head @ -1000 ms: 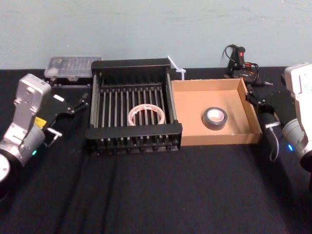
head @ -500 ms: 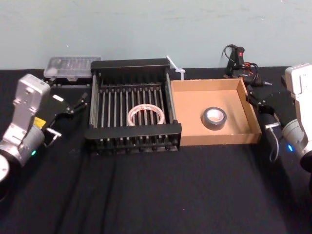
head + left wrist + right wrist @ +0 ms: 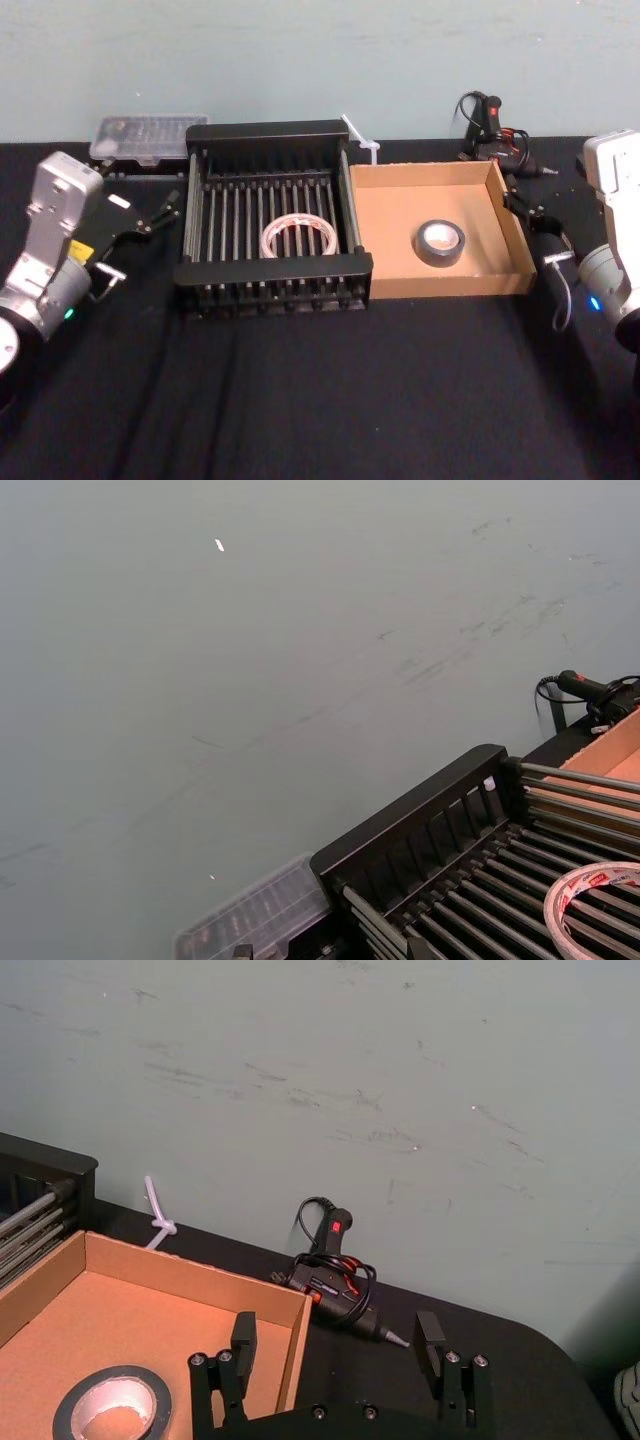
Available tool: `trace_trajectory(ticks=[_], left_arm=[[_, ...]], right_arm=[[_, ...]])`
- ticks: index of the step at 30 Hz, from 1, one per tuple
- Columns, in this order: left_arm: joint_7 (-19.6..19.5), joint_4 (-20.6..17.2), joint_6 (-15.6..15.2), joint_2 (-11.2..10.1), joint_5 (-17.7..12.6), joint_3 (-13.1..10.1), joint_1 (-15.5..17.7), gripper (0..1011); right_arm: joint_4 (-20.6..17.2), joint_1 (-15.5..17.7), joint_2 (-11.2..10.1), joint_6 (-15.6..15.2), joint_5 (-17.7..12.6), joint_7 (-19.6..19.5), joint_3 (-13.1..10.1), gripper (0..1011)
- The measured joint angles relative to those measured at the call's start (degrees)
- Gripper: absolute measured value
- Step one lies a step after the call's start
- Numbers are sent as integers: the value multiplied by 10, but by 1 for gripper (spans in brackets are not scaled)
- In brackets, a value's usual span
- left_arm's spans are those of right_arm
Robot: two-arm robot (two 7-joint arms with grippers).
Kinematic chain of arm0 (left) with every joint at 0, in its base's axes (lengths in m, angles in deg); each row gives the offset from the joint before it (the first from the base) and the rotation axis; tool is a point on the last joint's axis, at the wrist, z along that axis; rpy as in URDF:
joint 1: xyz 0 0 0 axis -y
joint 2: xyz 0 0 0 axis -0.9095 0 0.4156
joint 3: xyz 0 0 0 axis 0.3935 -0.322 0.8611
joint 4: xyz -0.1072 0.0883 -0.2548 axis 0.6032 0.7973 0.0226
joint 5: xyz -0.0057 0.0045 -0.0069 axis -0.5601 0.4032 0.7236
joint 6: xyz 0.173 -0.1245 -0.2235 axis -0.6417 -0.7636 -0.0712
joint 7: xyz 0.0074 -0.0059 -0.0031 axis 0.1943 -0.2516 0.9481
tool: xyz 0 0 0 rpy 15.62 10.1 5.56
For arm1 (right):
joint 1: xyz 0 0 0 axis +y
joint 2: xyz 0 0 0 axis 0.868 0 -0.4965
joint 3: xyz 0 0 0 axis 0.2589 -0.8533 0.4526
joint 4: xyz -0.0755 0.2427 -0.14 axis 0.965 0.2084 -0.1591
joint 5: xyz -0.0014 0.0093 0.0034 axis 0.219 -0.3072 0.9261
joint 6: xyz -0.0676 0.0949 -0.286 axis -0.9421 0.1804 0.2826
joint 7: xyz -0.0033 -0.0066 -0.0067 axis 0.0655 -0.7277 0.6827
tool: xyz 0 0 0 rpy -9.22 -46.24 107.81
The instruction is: Pick up the white tape and place it into the black box , Pick up the silver tape and place it into the brown box.
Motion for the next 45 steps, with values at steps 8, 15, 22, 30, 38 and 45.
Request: trace_trajectory(ticks=[8,15,22,30,38,45], left_arm=[[0,0,0,0,0,0,0,1001],[0,0,0,0,0,0,0,1001],[0,0,0,0,0,0,0,1001],[0,0,0,0,0,0,0,1001],[0,0,0,0,0,0,0,1001],[0,0,0,0,0,0,0,1001]], right_arm=[[0,0,0,0,0,0,1,1002],[0,0,0,0,0,0,1,1002],[0,0,0,0,0,0,1,1002],[0,0,0,0,0,-1,1,1002],[0,0,0,0,0,-1,1,1002],[0,0,0,0,0,0,1,1002]])
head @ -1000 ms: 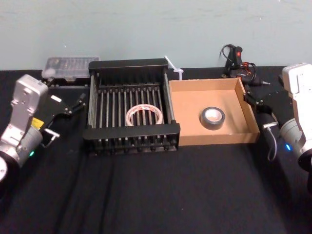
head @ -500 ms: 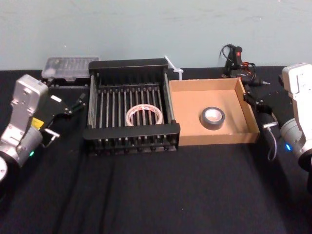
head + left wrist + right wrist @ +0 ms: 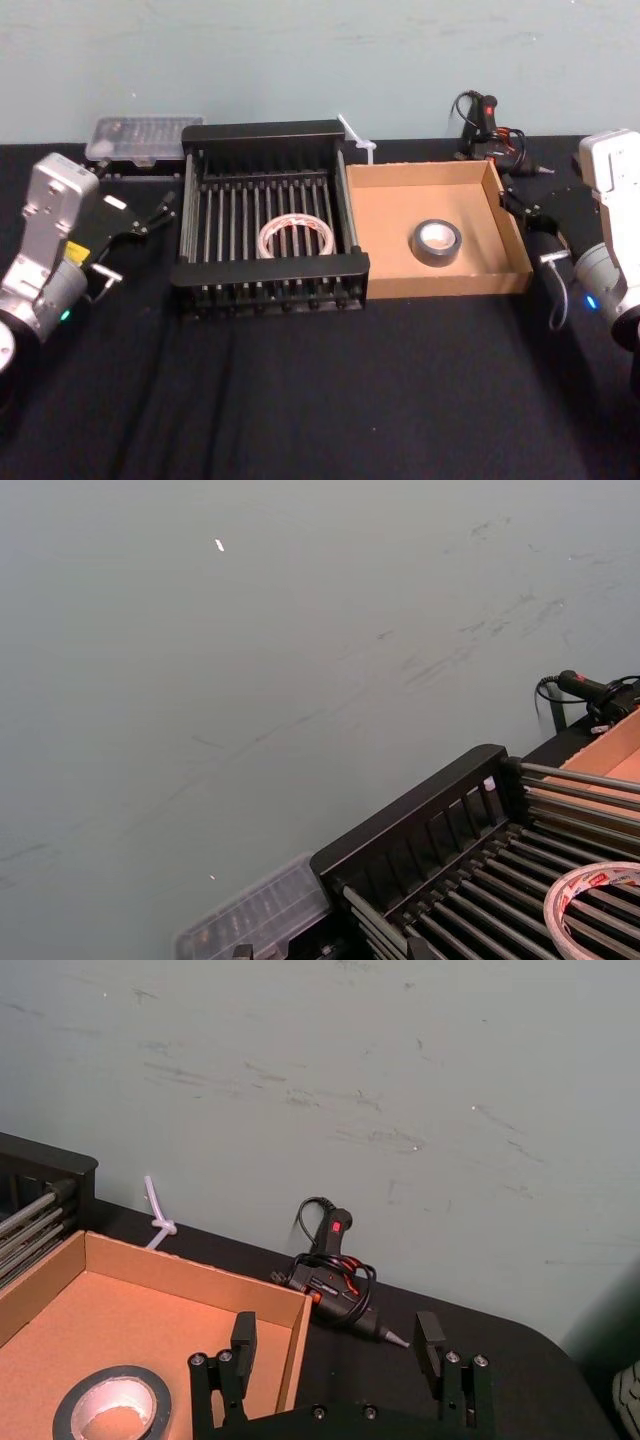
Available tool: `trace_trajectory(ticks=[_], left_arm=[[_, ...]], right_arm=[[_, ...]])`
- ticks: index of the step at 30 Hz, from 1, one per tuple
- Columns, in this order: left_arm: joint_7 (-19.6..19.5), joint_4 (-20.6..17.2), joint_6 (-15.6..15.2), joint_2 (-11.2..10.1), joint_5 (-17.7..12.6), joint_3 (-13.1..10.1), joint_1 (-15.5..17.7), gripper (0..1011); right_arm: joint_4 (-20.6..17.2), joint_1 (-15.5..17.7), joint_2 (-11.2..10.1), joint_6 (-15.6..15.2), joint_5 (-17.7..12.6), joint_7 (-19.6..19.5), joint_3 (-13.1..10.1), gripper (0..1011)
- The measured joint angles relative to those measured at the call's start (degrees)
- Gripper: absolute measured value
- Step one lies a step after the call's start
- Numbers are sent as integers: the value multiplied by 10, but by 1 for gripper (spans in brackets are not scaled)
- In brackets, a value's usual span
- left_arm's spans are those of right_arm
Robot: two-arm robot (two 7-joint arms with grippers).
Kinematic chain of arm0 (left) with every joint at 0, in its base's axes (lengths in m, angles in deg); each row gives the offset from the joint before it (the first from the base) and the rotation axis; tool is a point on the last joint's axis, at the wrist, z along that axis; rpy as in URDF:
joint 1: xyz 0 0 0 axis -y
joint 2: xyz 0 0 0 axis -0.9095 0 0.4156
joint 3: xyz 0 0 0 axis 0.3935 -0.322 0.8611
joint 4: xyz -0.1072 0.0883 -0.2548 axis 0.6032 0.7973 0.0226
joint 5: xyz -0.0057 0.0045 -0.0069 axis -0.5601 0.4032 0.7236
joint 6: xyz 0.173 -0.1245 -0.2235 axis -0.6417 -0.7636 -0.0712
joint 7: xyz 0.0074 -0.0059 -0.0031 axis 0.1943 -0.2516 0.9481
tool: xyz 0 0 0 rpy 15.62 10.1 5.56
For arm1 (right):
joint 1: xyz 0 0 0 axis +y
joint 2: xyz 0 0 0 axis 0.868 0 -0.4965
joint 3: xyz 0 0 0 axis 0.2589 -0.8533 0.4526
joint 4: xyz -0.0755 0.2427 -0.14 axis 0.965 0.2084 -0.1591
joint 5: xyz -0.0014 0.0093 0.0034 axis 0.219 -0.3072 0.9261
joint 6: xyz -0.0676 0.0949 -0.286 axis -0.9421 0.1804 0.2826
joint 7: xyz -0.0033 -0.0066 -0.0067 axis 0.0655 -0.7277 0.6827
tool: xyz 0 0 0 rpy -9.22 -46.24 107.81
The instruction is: Pick up the white tape and place it into the black box , Pick up the silver tape and place it into the brown box.
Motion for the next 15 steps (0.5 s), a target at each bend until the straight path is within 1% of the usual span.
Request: trace_trajectory(ticks=[15], left_arm=[[0,0,0,0,0,0,0,1001]], right_arm=[[0,0,0,0,0,0,0,1002]])
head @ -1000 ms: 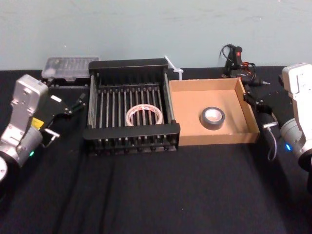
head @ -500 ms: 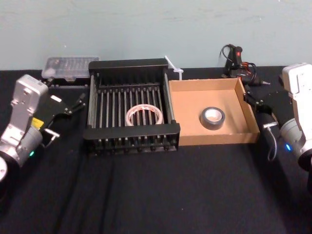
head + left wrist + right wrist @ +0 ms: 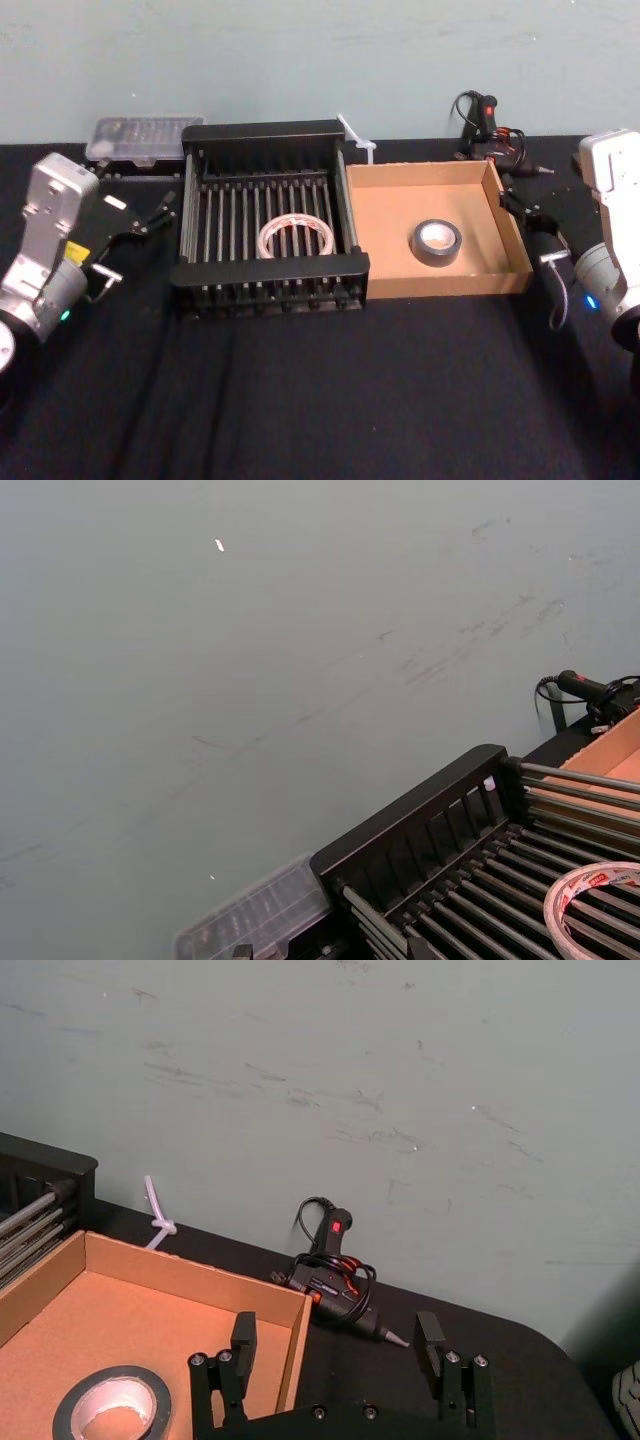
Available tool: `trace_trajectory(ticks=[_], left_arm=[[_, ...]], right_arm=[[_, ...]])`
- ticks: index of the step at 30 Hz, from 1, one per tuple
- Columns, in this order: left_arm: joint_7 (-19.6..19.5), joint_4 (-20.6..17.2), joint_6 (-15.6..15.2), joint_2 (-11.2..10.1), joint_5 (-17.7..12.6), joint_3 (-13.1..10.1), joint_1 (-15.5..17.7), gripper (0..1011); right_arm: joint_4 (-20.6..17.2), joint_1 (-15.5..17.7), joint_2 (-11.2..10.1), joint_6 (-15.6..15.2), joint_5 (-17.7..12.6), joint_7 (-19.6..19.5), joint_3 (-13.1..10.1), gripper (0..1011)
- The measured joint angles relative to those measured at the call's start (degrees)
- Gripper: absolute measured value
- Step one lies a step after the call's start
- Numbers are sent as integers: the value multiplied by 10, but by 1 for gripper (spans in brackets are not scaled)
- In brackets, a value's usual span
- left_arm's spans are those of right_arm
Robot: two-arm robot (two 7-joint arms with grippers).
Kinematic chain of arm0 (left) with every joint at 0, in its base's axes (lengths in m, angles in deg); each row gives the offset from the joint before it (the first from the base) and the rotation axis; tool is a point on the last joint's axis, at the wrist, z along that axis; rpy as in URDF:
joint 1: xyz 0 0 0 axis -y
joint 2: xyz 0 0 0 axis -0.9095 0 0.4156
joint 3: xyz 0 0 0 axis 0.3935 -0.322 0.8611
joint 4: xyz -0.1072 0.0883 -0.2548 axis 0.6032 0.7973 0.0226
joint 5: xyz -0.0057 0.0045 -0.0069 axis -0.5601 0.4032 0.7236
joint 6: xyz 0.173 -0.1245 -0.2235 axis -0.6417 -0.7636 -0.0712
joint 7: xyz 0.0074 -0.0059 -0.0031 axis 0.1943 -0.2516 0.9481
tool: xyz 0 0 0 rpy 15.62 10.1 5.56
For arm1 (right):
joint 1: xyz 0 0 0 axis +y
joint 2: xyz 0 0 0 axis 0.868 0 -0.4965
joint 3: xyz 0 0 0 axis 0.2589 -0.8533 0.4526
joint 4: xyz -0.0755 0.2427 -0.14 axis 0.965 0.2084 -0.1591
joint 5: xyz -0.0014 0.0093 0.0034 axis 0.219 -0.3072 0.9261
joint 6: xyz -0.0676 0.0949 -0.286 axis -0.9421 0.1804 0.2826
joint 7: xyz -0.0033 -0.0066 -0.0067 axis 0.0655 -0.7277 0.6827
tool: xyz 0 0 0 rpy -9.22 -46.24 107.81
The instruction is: Pick up the white tape and place it into the black box , Pick up the silver tape and place it into the brown box.
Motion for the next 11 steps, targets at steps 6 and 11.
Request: trace_trajectory(ticks=[6,11], left_arm=[[0,0,0,0,0,0,0,1002],[0,0,0,0,0,0,0,1001]], right_arm=[[0,0,0,0,0,0,0,1002],[0,0,0,0,0,0,0,1002]])
